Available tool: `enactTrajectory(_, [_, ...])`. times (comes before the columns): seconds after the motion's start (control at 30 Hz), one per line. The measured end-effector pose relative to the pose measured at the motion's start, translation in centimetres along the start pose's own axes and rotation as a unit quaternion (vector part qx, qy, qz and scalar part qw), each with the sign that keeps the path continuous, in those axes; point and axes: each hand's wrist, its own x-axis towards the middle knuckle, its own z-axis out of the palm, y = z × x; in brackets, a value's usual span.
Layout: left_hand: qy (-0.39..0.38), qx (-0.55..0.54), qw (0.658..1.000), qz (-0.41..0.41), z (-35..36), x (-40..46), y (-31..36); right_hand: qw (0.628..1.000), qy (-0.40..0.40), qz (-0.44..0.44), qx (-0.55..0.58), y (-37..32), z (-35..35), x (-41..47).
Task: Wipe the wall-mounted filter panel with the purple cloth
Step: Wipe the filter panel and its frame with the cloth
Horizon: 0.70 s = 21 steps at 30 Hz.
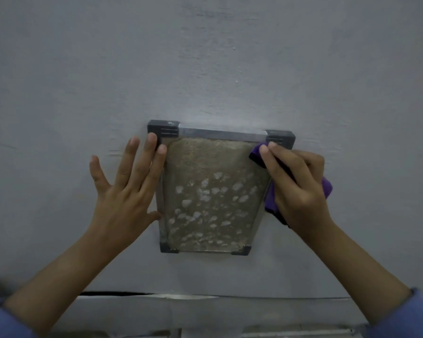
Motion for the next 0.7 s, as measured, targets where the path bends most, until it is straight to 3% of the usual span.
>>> enactTrajectory(0.33, [-0.025,-0.050,0.998,-0.003,1.3,-0.1,-0.2,0.997,-0.076,0.014,0.011,-1.9,1.4,-5.6])
enactTrajectory(0.53, [-0.028,-0.075,0.997,-0.005,1.3,-0.1,-0.3,0.999,-0.006,0.033,0.027,-0.7,0.7,-3.1])
enactTrajectory(0.7, [-0.037,-0.079,0.996,-0.008,1.3,-0.1,-0.1,0.998,-0.061,0.011,0.014,-1.5,1.6,-5.8])
